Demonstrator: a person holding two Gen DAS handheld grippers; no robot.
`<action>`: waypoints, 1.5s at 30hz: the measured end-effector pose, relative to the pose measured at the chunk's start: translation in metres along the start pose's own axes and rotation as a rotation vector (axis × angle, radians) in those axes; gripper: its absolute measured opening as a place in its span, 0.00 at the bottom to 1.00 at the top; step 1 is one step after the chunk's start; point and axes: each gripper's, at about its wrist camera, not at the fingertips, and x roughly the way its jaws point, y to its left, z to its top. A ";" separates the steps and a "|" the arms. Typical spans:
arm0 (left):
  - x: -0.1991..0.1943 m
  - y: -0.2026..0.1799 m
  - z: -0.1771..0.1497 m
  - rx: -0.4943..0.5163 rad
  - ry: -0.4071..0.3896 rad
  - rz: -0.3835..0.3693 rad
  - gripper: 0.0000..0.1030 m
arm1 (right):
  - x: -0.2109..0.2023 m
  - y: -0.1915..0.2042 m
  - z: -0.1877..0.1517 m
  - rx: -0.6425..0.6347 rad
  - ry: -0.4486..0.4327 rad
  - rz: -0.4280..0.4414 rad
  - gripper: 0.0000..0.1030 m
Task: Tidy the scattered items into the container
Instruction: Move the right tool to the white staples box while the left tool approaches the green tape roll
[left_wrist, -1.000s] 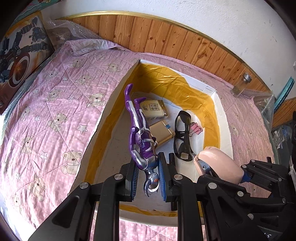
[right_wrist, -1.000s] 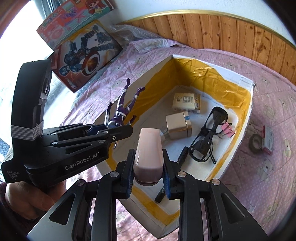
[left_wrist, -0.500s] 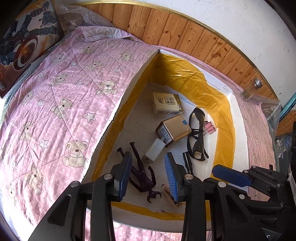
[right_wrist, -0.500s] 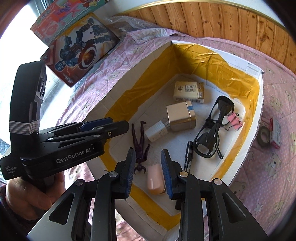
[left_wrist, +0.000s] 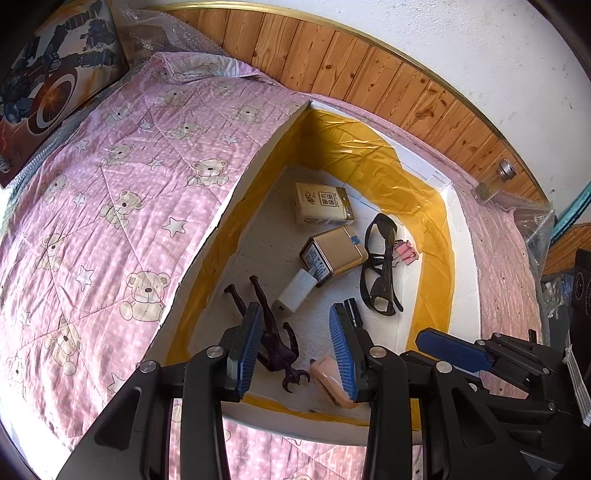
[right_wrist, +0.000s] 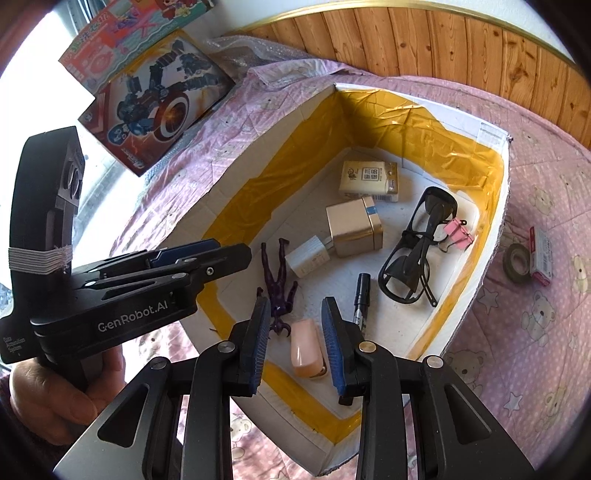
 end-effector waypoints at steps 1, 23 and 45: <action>-0.002 -0.002 -0.002 0.002 -0.002 -0.002 0.38 | -0.002 0.001 -0.001 -0.001 -0.005 -0.004 0.31; -0.065 -0.066 -0.028 0.141 -0.128 0.004 0.38 | -0.082 0.004 -0.028 -0.005 -0.163 -0.111 0.34; -0.088 -0.155 -0.057 0.272 -0.140 -0.077 0.38 | -0.170 -0.041 -0.070 0.097 -0.328 -0.183 0.38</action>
